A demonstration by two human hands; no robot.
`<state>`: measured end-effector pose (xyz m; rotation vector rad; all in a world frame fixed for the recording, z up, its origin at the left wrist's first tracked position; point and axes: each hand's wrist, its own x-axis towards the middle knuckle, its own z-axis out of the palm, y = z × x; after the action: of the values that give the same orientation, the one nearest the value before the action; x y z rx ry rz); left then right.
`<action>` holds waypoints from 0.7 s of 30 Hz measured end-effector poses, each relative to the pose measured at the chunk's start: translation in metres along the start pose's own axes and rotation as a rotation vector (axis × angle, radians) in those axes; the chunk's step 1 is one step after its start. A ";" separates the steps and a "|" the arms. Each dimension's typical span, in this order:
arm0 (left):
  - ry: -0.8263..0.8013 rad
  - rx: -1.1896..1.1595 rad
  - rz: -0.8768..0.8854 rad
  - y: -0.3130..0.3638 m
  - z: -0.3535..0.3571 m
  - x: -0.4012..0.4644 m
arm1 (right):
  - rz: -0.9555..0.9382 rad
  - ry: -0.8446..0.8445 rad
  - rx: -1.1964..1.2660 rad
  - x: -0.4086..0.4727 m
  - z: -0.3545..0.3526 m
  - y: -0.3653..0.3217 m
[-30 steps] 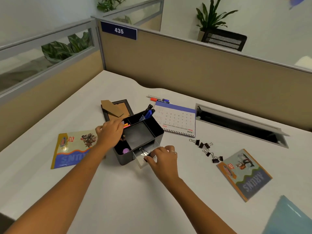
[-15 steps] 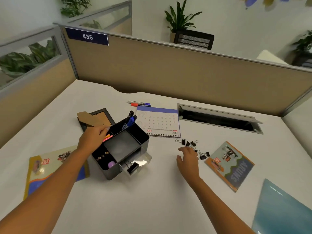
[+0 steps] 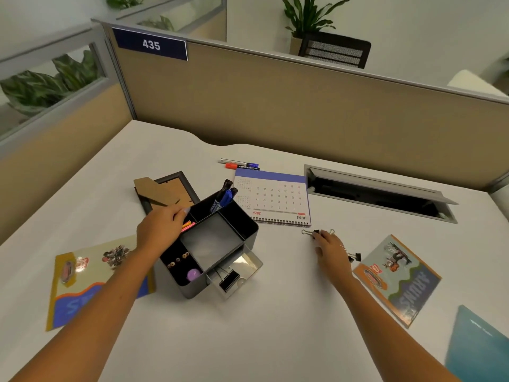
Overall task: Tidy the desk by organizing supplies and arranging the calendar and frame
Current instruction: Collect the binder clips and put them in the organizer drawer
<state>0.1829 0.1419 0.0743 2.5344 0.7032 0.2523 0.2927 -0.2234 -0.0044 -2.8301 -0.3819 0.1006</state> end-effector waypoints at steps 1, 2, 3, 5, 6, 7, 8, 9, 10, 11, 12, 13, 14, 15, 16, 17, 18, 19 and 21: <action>0.003 0.006 0.001 -0.001 0.000 0.000 | -0.021 0.034 0.022 0.000 0.002 -0.001; 0.006 0.013 0.001 -0.001 0.001 0.000 | -0.032 0.066 0.041 -0.001 0.003 -0.003; 0.008 0.020 0.001 -0.002 0.002 0.000 | -0.039 0.089 0.048 -0.002 0.004 -0.005; 0.018 0.030 0.004 -0.002 0.003 0.000 | -0.048 0.115 0.041 -0.004 0.006 -0.010; 0.023 0.035 0.009 -0.002 0.004 0.000 | -0.052 0.124 0.046 -0.006 0.006 -0.013; 0.029 0.040 0.015 -0.002 0.004 0.000 | -0.057 0.131 0.058 -0.008 0.006 -0.016; 0.034 0.044 0.021 -0.003 0.004 0.000 | -0.065 0.138 0.073 -0.010 0.006 -0.019; 0.039 0.045 0.026 -0.003 0.004 -0.001 | -0.070 0.142 0.090 -0.013 0.006 -0.021; 0.041 0.041 0.031 -0.004 0.005 -0.001 | -0.069 0.144 0.109 -0.015 0.005 -0.022; 0.042 0.037 0.036 -0.004 0.005 -0.001 | -0.064 0.147 0.130 -0.018 0.005 -0.023; 0.044 0.034 0.039 -0.005 0.005 -0.001 | -0.058 0.150 0.148 -0.019 0.005 -0.023; 0.046 0.035 0.040 -0.004 0.005 -0.002 | -0.053 0.155 0.164 -0.021 0.004 -0.023; 0.049 0.037 0.038 -0.004 0.005 -0.002 | -0.048 0.159 0.178 -0.022 0.003 -0.024; 0.052 0.039 0.037 -0.003 0.005 -0.002 | -0.041 0.161 0.190 -0.023 0.002 -0.024; 0.055 0.041 0.036 -0.003 0.005 -0.002 | -0.032 0.161 0.200 -0.024 0.001 -0.025; 0.060 0.041 0.038 -0.002 0.005 -0.002 | -0.026 0.158 0.204 -0.026 0.000 -0.026; 0.064 0.039 0.040 -0.003 0.005 -0.002 | -0.024 0.155 0.203 -0.028 -0.001 -0.027; 0.066 0.039 0.043 -0.002 0.005 -0.003 | -0.024 0.156 0.199 -0.030 -0.001 -0.028; 0.067 0.036 0.046 -0.002 0.005 -0.004 | -0.011 0.178 0.174 -0.035 0.000 -0.028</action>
<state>0.1801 0.1400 0.0690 2.5888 0.6811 0.3450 0.2520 -0.2063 0.0045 -2.6385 -0.3314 -0.1148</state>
